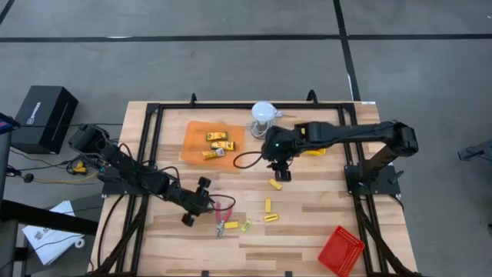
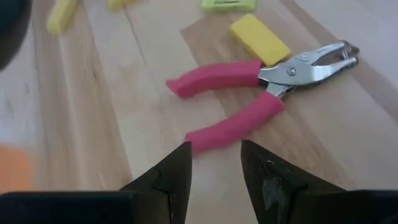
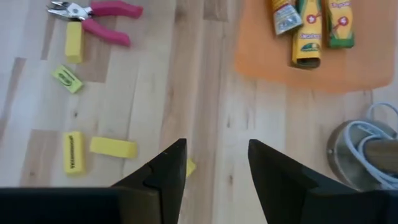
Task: Pick & Place School Supplies
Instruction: Put the pink hole puncher into the yellow bin
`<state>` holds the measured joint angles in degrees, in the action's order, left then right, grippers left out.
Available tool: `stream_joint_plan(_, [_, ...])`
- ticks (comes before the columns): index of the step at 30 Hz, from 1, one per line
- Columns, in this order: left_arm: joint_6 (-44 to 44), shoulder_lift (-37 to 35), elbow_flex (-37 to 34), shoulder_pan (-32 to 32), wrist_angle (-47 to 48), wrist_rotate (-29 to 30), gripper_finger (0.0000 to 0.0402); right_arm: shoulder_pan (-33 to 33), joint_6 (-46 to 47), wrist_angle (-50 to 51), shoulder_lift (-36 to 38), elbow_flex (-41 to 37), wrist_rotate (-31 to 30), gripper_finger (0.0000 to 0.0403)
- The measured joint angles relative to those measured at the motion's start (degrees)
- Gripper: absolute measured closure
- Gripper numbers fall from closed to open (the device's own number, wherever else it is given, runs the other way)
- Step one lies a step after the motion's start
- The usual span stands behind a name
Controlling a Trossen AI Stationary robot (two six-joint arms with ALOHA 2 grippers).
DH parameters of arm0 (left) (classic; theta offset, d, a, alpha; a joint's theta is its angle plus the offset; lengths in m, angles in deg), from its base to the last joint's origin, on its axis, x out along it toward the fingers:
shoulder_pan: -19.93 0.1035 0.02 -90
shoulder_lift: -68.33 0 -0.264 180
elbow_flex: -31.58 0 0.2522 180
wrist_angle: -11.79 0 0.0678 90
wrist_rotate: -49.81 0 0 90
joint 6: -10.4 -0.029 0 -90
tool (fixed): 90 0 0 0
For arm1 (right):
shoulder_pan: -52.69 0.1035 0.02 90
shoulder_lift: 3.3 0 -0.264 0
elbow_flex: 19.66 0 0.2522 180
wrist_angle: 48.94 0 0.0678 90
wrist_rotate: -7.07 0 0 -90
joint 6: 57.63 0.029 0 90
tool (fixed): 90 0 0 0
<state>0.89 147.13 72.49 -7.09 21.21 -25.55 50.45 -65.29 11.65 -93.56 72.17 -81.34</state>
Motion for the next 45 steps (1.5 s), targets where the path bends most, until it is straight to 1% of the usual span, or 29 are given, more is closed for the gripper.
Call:
stream_joint_plan(6, [-16.3, 0.0, 0.3, 0.0, 0.4, 0.2, 0.027, 1.1, 1.3, -0.3, 0.0, 0.0, -0.1, 0.0227])
stream_joint_plan(8, [-18.2, 0.1, 0.3, 0.4, 0.3, 0.2, 0.027, 1.1, 1.3, -1.4, 0.0, 0.0, -0.1, 0.0225])
stream_joint_plan(11, [-18.7, 2.4, 0.3, 1.2, 1.6, -0.4, 0.027, 1.1, 1.2, -3.1, 0.0, 0.0, -0.1, 0.0222])
stream_joint_plan(14, [-21.5, 7.0, 1.3, 1.2, 1.7, -0.3, 0.027, 1.0, 0.4, -4.2, 0.0, 0.0, 0.0, 0.0222])
stream_joint_plan(17, [-23.4, 11.8, 4.3, 1.1, 1.0, 0.9, 0.027, 1.0, 0.4, -4.5, 0.0, 0.0, 0.0, 0.0222])
stream_joint_plan(20, [-26.6, 14.0, 6.8, 1.1, 1.4, 3.4, 0.027, 1.0, 0.7, -4.2, 0.0, 0.0, 0.0, 0.0221])
stream_joint_plan(25, [-30.5, 13.1, 8.6, 1.2, 3.2, 3.6, 0.027, 1.5, 1.5, -3.4, 0.0, 0.0, 0.1, 0.0222])
stream_joint_plan(34, [-37.2, 12.4, 8.9, 0.3, 3.8, 6.6, 0.027, 1.6, 0.2, -3.6, 0.0, 0.0, 0.1, 0.0221])
stream_joint_plan(37, [-41.6, 12.4, 8.8, -0.8, 3.7, 7.8, 0.027, 1.6, 0.2, -3.6, 0.0, 0.0, 0.1, 0.0222])
stream_joint_plan(40, [-48.5, 12.4, 8.8, -2.0, 3.7, 10.9, 0.027, 1.6, 0.2, -3.6, 0.0, 0.0, 0.1, 0.0221])
stream_joint_plan(42, [-51.3, 12.4, 8.9, -2.5, 3.5, 12.7, 0.027, 1.6, 0.2, -3.6, 0.0, 0.0, 0.1, 0.022])
stream_joint_plan(45, [-50.1, 12.4, 10.0, -2.5, 3.5, 13.0, 0.027, 1.6, 0.2, -3.6, 0.0, 0.0, 0.1, 0.022])
